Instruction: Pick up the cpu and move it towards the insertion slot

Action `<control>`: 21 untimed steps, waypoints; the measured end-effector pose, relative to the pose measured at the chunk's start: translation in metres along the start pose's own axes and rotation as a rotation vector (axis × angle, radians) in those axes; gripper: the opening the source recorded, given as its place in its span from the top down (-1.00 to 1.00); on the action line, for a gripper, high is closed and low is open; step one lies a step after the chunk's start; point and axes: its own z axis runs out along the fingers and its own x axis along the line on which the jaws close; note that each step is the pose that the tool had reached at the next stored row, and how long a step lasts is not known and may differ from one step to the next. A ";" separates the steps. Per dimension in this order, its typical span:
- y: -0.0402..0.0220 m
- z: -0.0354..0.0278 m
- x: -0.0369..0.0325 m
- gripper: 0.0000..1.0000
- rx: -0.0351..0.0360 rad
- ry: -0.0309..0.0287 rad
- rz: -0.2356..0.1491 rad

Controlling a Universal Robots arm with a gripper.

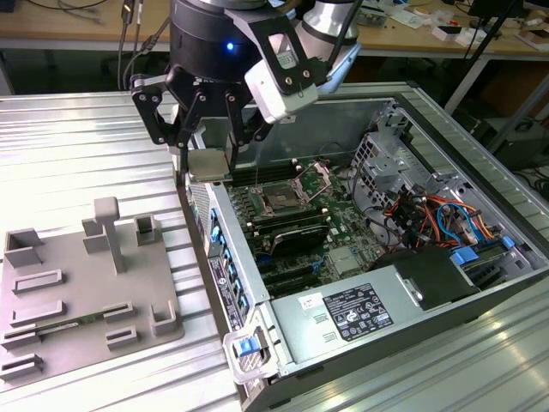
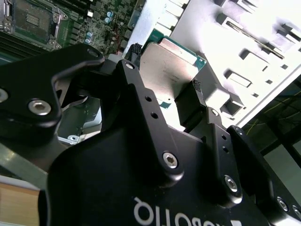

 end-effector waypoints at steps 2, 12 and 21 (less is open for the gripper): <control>0.0001 0.0000 -0.0010 -0.09 0.0003 0.0000 0.000; 0.0003 0.0002 -0.0049 -0.09 0.0015 -0.0001 0.000; 0.0010 0.0010 -0.0146 -0.09 0.0037 -0.0002 0.000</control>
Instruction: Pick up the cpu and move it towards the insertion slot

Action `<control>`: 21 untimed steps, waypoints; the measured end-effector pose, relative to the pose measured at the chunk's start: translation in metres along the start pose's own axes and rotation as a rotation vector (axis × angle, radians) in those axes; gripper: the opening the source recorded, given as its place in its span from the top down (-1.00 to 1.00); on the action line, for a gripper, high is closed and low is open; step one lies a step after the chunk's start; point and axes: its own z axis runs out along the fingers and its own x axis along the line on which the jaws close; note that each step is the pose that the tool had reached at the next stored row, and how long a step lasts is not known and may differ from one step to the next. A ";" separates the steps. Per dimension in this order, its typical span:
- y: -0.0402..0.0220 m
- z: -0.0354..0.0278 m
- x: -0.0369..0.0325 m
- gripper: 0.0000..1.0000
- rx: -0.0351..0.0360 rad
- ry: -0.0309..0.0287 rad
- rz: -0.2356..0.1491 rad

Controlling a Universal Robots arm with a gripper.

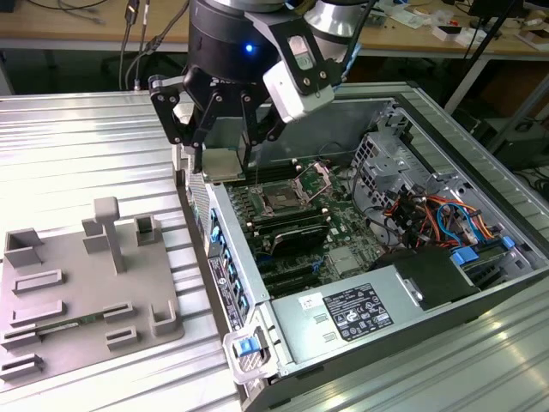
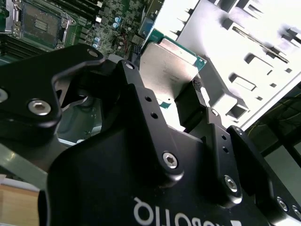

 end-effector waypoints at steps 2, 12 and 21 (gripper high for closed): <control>0.0002 0.0004 -0.0025 -0.09 0.0003 -0.0001 0.000; 0.0011 0.0016 -0.0157 -0.09 0.0026 -0.0002 0.000; 0.0020 0.0037 -0.0280 -0.09 0.0076 -0.0006 0.000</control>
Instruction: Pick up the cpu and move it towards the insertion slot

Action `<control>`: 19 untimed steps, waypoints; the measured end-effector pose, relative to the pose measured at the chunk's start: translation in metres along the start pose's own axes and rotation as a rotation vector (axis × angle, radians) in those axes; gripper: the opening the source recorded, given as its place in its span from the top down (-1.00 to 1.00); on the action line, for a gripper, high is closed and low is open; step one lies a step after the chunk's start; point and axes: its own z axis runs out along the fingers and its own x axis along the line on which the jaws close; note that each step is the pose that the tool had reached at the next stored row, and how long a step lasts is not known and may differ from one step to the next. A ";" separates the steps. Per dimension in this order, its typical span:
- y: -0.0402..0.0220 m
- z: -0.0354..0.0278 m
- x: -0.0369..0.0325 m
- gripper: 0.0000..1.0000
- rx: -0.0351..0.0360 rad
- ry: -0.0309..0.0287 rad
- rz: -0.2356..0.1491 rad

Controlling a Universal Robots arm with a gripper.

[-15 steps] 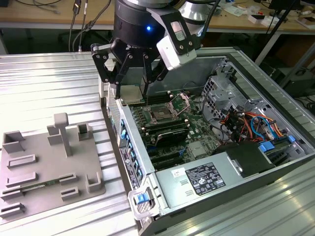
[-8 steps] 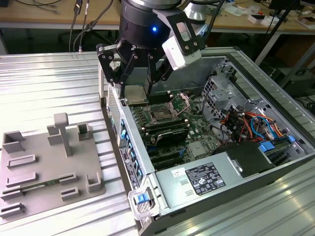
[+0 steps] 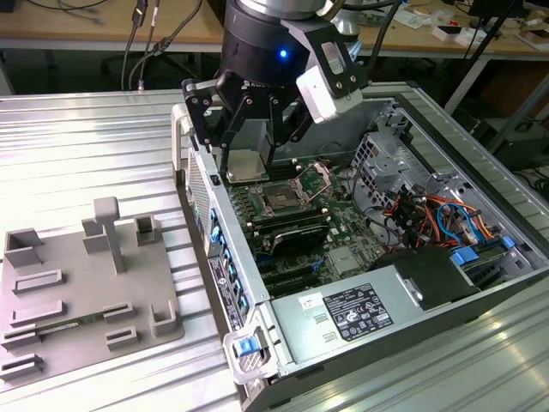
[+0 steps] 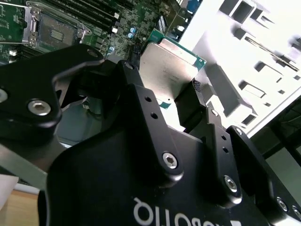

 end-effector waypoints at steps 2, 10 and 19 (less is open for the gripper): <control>0.0009 0.0005 -0.0025 -0.09 0.0069 -0.0005 0.000; 0.0111 0.0083 -0.0290 -0.09 0.0206 -0.0013 0.001; 0.0192 0.0158 -0.0474 -0.09 0.0231 -0.0016 0.001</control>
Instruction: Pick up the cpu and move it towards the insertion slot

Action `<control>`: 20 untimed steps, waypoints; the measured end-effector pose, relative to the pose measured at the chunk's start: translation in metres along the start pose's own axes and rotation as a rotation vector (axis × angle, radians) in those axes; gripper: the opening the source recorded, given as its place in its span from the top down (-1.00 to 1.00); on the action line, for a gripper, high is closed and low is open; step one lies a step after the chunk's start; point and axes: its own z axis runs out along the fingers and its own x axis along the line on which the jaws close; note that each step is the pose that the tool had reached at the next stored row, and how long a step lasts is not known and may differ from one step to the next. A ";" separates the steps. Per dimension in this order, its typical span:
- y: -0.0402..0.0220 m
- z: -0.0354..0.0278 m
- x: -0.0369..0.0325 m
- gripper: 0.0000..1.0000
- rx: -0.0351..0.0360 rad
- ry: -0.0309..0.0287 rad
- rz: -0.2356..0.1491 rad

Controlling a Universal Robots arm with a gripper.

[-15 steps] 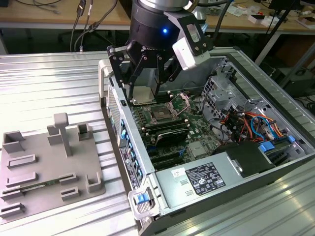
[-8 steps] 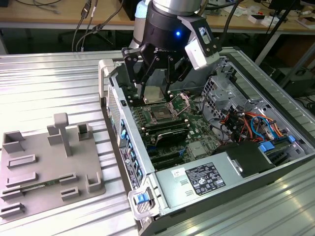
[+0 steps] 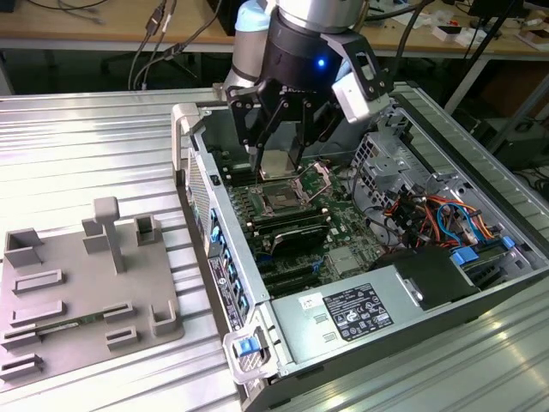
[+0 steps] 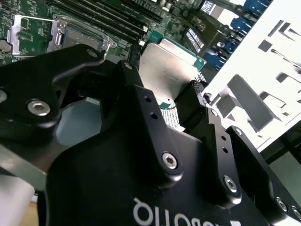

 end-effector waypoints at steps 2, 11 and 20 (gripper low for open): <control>0.0046 0.0010 -0.0041 -0.09 0.0003 0.0000 0.000; 0.0311 0.0065 -0.0209 -0.09 0.0028 -0.0002 0.000; 0.0510 0.0107 -0.0476 -0.09 0.0028 0.0000 0.000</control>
